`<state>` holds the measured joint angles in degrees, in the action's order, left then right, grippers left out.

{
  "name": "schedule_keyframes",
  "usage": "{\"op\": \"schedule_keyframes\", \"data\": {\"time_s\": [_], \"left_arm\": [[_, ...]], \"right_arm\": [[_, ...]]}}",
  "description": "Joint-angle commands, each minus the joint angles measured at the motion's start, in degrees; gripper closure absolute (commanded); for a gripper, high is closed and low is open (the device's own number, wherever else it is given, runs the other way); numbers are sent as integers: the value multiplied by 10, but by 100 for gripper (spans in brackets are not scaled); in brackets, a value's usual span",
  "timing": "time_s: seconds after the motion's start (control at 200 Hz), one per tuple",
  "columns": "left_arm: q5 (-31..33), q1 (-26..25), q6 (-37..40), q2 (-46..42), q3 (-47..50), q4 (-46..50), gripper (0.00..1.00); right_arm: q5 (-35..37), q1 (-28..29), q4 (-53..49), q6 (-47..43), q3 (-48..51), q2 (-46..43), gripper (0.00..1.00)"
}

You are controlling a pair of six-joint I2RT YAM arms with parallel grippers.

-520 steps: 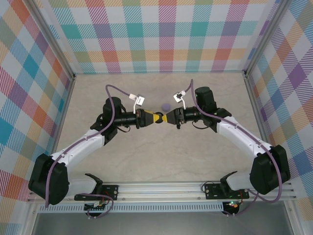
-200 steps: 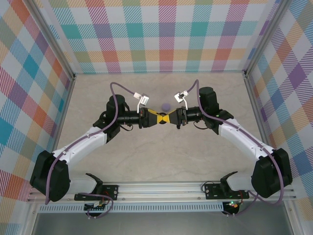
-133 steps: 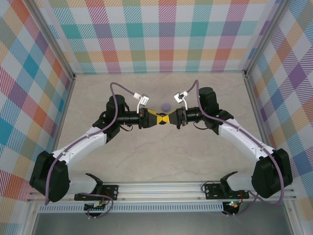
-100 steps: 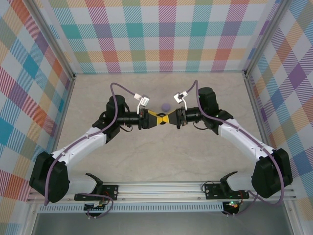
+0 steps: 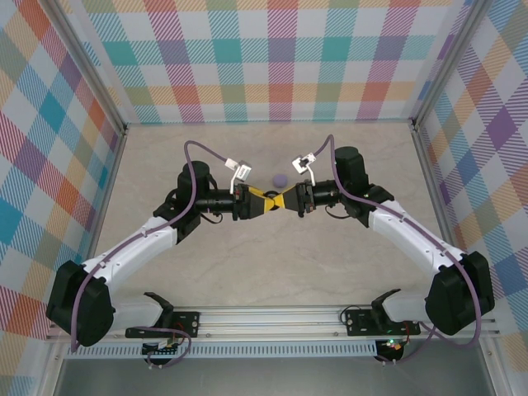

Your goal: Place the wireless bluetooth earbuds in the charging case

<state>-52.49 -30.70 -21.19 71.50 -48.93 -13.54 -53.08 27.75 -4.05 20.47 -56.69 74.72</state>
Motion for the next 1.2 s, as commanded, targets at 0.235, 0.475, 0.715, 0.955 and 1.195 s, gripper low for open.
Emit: {"op": "schedule_keyframes", "data": {"time_s": [0.235, 0.475, 0.715, 0.955, 1.195], "left_arm": [[-33, -14, -10, 0, 3, -10, 54], [-23, -14, -8, 1, 0, -6, 52], [-22, -13, -9, 0, -7, -9, 59], [-23, -14, -12, 4, -11, -13, 60], [-25, -14, -13, 7, -16, -15, 59]], "right_arm": [[3, -2, 13, -7, -29, -7, 80], [-5, -2, 10, -7, -32, -4, 79], [-24, -2, 15, -6, -27, 1, 79], [-46, -1, 5, -17, -26, 6, 78], [-53, 4, -11, -33, -31, 10, 77]]}}
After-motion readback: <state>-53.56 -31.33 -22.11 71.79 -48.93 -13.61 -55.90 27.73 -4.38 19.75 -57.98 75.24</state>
